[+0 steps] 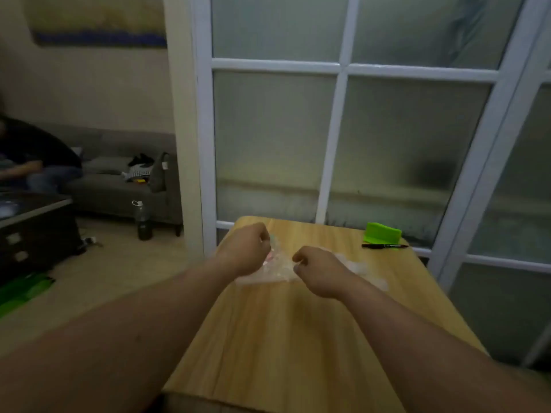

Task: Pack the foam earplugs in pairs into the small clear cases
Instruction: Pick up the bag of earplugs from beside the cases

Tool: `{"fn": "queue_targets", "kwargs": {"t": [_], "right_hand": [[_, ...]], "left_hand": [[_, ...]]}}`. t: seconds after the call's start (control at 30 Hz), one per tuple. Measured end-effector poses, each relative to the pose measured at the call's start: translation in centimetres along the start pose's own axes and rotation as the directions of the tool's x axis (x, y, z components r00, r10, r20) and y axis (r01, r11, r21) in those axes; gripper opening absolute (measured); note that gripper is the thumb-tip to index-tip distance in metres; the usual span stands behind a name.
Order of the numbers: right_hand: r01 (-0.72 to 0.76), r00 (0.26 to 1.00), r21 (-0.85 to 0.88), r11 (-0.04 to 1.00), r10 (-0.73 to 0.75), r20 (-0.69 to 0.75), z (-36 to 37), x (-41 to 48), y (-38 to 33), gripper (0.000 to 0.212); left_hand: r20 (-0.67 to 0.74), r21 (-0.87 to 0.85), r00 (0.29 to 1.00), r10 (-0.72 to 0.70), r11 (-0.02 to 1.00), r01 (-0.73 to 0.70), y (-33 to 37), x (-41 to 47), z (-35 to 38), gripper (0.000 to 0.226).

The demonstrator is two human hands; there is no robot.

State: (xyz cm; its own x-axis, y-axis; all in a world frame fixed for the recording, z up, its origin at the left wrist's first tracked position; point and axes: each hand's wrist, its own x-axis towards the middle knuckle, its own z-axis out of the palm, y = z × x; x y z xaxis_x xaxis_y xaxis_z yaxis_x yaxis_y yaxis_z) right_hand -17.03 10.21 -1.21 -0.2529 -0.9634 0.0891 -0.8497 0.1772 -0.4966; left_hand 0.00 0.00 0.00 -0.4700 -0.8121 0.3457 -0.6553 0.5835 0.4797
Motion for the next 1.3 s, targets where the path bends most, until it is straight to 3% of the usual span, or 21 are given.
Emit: {"fn": "queue_targets", "kwargs": {"t": [0.13,0.27,0.4,0.57,0.8,0.87,1.0,1.3], "right_hand": [[-0.122,0.993,0.037,0.992,0.122,-0.005,2.5,1.3,-0.2,0.046],[-0.202,0.976,0.070,0.977,0.207,-0.063,4.8,3.4,0.3,0.046],[-0.257,0.956,0.242,0.936,0.283,-0.080,5.5,5.2,1.2,0.045],[-0.250,0.922,0.624,0.741,0.378,-0.079,6.4,6.4,2.1,0.020],[-0.237,0.917,0.847,0.475,0.397,0.034,7.6,4.1,1.2,0.043],[-0.238,0.936,0.873,0.425,0.342,0.088,8.0,3.4,1.3,0.038],[-0.246,0.944,0.865,0.437,0.311,0.111,7.9,2.4,1.6,0.013],[-0.223,0.951,0.861,0.458,0.297,0.088,7.1,2.7,2.0,0.024]], "left_hand": [[-0.037,-0.075,0.998,0.049,0.996,-0.051,-2.2,-1.2,2.9,0.005],[0.063,0.038,0.991,0.120,0.992,-0.123,-4.0,-1.8,5.4,0.035],[0.077,0.069,0.984,0.163,0.983,-0.168,-4.6,-1.7,6.3,0.035],[0.076,-0.033,0.982,0.174,0.985,-0.172,-4.8,-1.2,6.1,0.013],[-0.089,-0.188,0.995,-0.051,0.982,0.033,-3.5,-2.2,7.1,0.023],[-0.089,-0.225,0.991,-0.102,0.971,0.080,-2.4,-2.7,7.3,0.022],[0.007,-0.185,0.997,-0.074,0.980,0.074,-0.8,-3.4,7.5,0.013],[0.040,-0.299,0.994,-0.102,0.948,0.109,-0.3,-2.6,7.3,0.012]]}}
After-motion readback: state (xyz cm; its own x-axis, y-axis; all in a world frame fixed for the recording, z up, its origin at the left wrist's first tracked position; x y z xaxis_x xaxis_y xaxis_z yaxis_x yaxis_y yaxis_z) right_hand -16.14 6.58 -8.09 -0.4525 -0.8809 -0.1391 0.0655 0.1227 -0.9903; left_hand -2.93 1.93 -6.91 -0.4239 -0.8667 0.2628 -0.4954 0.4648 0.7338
